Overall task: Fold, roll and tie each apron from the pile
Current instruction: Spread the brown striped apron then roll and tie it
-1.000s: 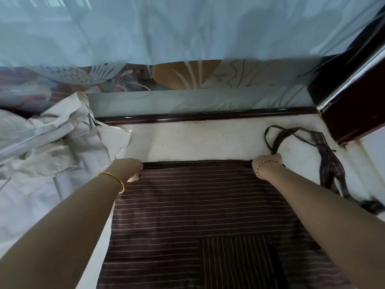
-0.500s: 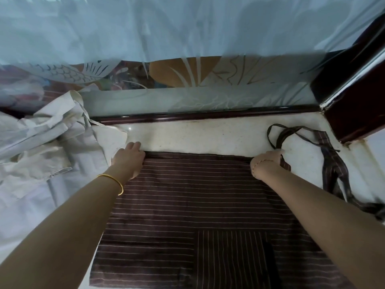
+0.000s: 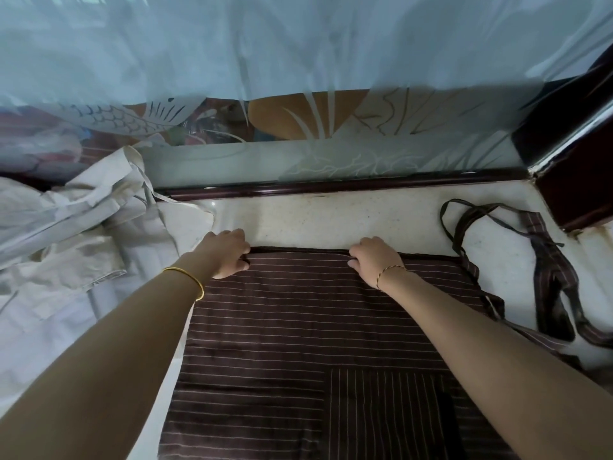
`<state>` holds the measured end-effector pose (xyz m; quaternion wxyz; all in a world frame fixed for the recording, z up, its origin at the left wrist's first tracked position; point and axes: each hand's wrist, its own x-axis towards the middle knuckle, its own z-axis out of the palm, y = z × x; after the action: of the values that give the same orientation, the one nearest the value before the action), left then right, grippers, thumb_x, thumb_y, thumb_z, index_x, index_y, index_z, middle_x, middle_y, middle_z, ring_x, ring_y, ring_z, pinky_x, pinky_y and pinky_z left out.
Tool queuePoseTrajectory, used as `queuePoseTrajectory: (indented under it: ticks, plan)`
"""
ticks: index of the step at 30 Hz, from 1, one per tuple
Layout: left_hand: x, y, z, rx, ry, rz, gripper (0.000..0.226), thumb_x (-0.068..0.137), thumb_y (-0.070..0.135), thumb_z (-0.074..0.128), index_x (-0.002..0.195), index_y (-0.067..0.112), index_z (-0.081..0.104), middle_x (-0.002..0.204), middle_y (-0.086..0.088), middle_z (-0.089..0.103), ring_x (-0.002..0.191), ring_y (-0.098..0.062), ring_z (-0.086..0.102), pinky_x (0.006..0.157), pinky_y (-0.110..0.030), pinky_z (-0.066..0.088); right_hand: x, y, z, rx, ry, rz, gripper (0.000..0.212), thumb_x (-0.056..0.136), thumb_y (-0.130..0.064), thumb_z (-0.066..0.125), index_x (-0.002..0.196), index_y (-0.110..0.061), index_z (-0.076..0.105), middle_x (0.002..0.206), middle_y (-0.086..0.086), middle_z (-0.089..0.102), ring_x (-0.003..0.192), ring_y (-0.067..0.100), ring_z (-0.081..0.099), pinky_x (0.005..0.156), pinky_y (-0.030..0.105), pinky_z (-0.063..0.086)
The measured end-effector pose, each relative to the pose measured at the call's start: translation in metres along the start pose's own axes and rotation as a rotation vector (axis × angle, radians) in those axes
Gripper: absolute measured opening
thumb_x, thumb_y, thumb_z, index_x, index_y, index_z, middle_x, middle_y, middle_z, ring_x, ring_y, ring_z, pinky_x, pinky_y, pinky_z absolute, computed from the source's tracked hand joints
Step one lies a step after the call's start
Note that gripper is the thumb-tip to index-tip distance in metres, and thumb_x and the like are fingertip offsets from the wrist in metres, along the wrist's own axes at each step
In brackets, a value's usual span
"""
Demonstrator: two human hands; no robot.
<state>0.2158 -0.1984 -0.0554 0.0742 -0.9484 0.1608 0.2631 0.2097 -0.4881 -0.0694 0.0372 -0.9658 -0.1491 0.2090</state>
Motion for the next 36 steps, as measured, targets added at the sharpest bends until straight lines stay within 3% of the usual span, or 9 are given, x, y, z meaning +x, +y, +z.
queuePoseTrajectory:
  ticks: [4,11,14,17,20,24,29,32,36]
  plan:
    - [0.003,-0.009,-0.005,-0.084,-0.077,-0.024,0.033,0.098,0.039,0.044,0.116,0.016,0.059,0.110,0.000,0.054,0.103,-0.019,0.053,0.091,-0.034,0.036,0.004,0.006,0.002,0.004,-0.006,-0.001,0.023,0.099,-0.030,0.044,0.084,-0.014,0.049,0.090,0.003,0.048,0.085,0.017,0.043,0.072,0.027,0.039]
    - [0.008,-0.015,-0.001,-0.170,-0.092,-0.175,0.024,0.100,0.034,0.040,0.104,0.011,0.049,0.087,-0.001,0.053,0.082,-0.021,0.053,0.072,-0.029,0.039,-0.003,0.000,0.013,-0.075,0.186,0.089,0.038,0.094,-0.039,0.052,0.120,-0.012,0.047,0.114,0.007,0.051,0.102,0.022,0.049,0.083,0.032,0.047]
    - [0.005,-0.010,0.002,-0.167,-0.186,-0.178,0.027,0.099,0.031,0.045,0.110,0.007,0.051,0.098,-0.005,0.057,0.090,-0.024,0.055,0.076,-0.030,0.043,-0.008,0.004,0.016,-0.137,0.189,0.044,0.031,0.096,-0.041,0.047,0.115,-0.016,0.048,0.110,0.003,0.054,0.100,0.021,0.049,0.082,0.032,0.043]
    - [-0.003,-0.002,-0.002,-0.043,-0.475,-0.151,0.037,0.096,0.034,0.051,0.115,0.004,0.059,0.119,-0.010,0.060,0.097,-0.027,0.059,0.075,-0.026,0.050,-0.017,0.002,0.012,-0.057,-0.011,-0.050,0.030,0.096,-0.042,0.047,0.109,-0.015,0.053,0.103,0.002,0.058,0.089,0.019,0.052,0.078,0.030,0.043]
    - [-0.011,0.006,0.004,0.093,-0.590,-0.251,0.039,0.096,0.031,0.052,0.125,0.006,0.056,0.126,-0.007,0.057,0.114,-0.026,0.056,0.093,-0.031,0.047,-0.033,-0.014,0.017,-0.045,-0.065,-0.105,0.028,0.096,-0.038,0.049,0.109,-0.014,0.055,0.099,0.001,0.058,0.088,0.019,0.054,0.079,0.030,0.046]
    - [-0.013,0.040,0.005,0.257,-0.304,-0.401,0.029,0.089,0.017,0.054,0.117,0.017,0.061,0.109,0.000,0.058,0.102,-0.019,0.056,0.081,-0.029,0.044,-0.059,-0.016,0.032,0.028,0.315,-0.040,0.024,0.087,-0.020,0.063,0.107,-0.010,0.056,0.103,0.006,0.057,0.094,0.023,0.055,0.082,0.034,0.048]
    - [0.008,0.155,-0.033,0.015,0.121,-0.018,0.029,0.088,0.003,0.054,0.116,0.008,0.052,0.115,-0.009,0.051,0.101,-0.025,0.055,0.083,-0.034,0.048,-0.100,0.034,0.026,0.173,0.664,0.157,0.022,0.072,0.004,0.067,0.092,-0.006,0.062,0.089,0.009,0.060,0.080,0.026,0.058,0.068,0.036,0.052]
    - [0.020,0.223,-0.039,-0.241,0.100,0.223,0.025,0.096,0.010,0.046,0.120,0.005,0.048,0.120,-0.012,0.045,0.099,-0.030,0.057,0.085,-0.041,0.051,-0.127,0.067,0.023,0.389,0.692,0.456,0.020,0.078,0.005,0.057,0.095,-0.005,0.058,0.092,0.008,0.055,0.085,0.026,0.054,0.071,0.037,0.048]
    - [0.038,0.277,-0.039,-0.288,0.141,0.322,0.039,0.098,0.024,0.047,0.129,0.001,0.041,0.130,-0.015,0.037,0.106,-0.034,0.055,0.089,-0.045,0.049,-0.154,0.110,0.034,0.323,0.408,0.580,0.043,0.088,-0.003,0.052,0.129,-0.013,0.047,0.127,0.006,0.049,0.110,0.028,0.048,0.089,0.036,0.045]
